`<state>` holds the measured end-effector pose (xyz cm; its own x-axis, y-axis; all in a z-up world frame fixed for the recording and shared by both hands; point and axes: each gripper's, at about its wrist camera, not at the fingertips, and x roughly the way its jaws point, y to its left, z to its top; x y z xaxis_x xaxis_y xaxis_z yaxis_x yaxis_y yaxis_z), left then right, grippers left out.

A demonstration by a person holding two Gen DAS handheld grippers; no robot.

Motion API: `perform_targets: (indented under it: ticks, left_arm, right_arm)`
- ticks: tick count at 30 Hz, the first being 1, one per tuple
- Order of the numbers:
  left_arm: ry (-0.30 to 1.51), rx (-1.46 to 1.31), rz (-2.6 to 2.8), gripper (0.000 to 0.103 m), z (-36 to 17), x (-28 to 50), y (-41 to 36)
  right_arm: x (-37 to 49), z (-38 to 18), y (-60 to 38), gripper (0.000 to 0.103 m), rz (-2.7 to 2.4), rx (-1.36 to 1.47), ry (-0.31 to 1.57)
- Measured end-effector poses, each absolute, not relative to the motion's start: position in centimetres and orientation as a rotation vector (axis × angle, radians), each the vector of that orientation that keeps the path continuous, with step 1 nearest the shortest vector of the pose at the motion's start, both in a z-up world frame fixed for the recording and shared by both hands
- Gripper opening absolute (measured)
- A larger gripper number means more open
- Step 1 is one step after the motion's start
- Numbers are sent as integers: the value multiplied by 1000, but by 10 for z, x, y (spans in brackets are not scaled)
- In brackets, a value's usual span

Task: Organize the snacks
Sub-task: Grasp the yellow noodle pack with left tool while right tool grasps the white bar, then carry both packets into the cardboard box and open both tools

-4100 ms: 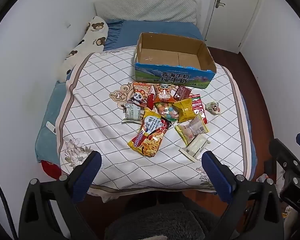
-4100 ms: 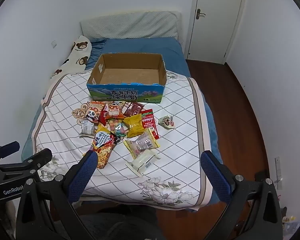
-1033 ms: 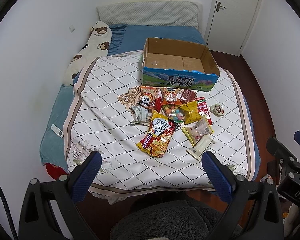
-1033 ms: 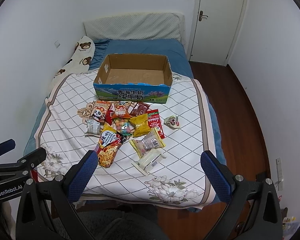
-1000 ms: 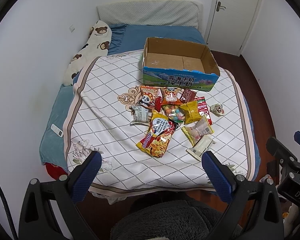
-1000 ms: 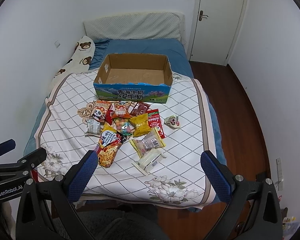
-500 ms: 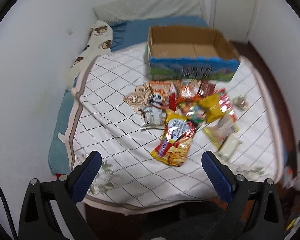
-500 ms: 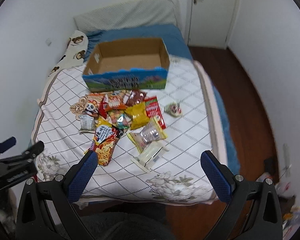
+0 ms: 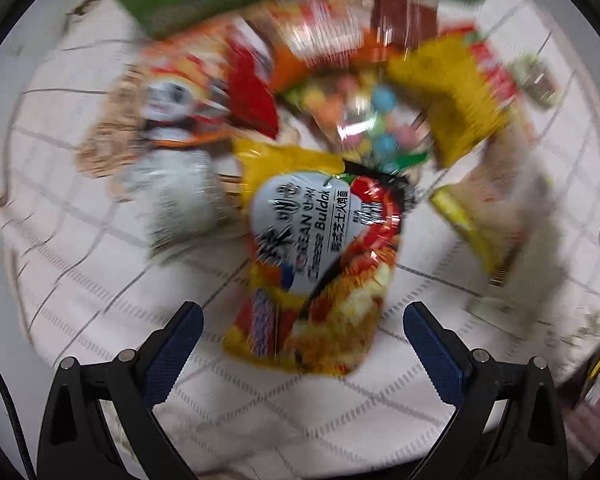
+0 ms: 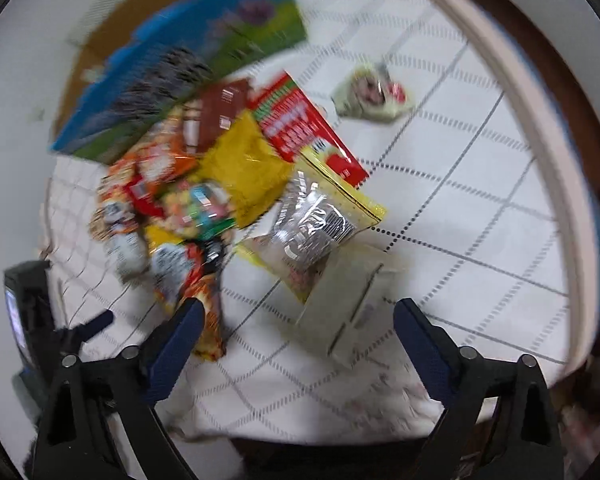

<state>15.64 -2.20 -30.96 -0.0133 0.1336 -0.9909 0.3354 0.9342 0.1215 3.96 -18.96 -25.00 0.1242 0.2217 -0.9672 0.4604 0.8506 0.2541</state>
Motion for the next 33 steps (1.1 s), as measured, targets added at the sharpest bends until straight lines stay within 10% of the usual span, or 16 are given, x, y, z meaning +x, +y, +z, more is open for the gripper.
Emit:
perform_targets:
  ticks: [17, 21, 33]
  left_arm:
    - [1617, 185, -83, 84, -365, 135, -6]
    - [1675, 93, -81, 85, -378, 128, 12]
    - [1757, 173, -173, 88, -424, 141, 3]
  right_arm:
    - [43, -318, -163, 82, -340, 508, 1649]
    - [46, -348, -146, 68, -334, 398, 1721]
    - [41, -372, -94, 70, -66, -238, 1796]
